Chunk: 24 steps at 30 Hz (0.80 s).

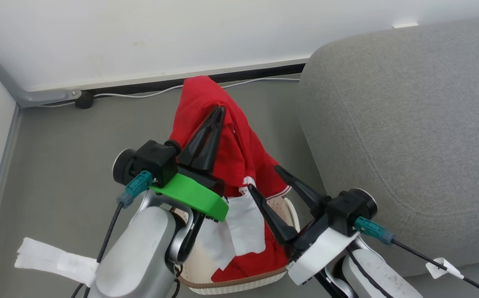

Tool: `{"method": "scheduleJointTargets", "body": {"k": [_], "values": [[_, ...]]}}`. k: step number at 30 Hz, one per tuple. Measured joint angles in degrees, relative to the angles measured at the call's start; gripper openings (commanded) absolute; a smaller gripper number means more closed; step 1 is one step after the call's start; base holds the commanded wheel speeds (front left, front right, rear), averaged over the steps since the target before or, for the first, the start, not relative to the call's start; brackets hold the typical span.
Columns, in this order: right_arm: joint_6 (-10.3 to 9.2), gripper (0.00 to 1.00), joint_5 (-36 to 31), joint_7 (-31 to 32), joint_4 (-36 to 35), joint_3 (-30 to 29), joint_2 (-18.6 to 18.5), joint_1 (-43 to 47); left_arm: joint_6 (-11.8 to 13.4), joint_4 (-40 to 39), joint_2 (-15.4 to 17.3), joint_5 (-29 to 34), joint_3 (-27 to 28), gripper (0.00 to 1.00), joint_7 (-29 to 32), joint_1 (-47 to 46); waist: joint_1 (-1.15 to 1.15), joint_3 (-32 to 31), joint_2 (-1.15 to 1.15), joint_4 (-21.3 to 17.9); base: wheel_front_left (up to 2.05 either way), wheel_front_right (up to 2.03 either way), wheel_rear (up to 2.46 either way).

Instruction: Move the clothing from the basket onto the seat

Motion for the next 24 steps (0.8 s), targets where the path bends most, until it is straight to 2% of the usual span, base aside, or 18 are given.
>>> {"method": "scheduleJointTargets", "body": {"k": [7, 17, 18, 19, 24], "values": [[0.00, 1.00, 0.57, 0.52, 3.16, 2.77, -0.15, -4.56, 0.00, -1.29, 0.02, -0.01, -1.35, 0.00, 0.01, 0.00, 0.00, 0.84, 0.00, 1.16, 0.00, 0.00, 0.00], [-0.01, 1.00, 5.01, 1.01, 8.13, 5.19, -0.21, -9.67, 0.00, -3.37, 0.22, -0.03, -3.67, 0.00, 0.01, -0.01, 0.00, 1.42, 0.00, 1.71, 0.00, 0.00, 0.00], [-0.02, 0.45, 5.77, 1.01, 8.58, 5.36, -0.21, -10.18, 0.00, -3.58, 0.23, -0.03, -3.94, 0.00, 0.01, -0.01, 0.00, 1.49, 0.00, 1.76, 0.00, 0.00, 0.00], [-0.03, 0.00, 6.57, 1.02, 9.11, 5.56, -0.21, -10.72, 0.00, -3.76, 0.23, -0.03, -4.14, 0.00, 0.01, -0.01, 0.00, 1.55, 0.00, 1.80, 0.00, 0.00, 0.00], [-0.19, 0.00, 8.84, 1.01, 11.14, 6.64, -0.23, -12.51, 0.00, -4.23, 0.25, -0.11, -4.46, 0.00, 0.01, -0.02, 0.00, 1.79, 0.00, 1.98, 0.00, 0.00, 0.00]]}}
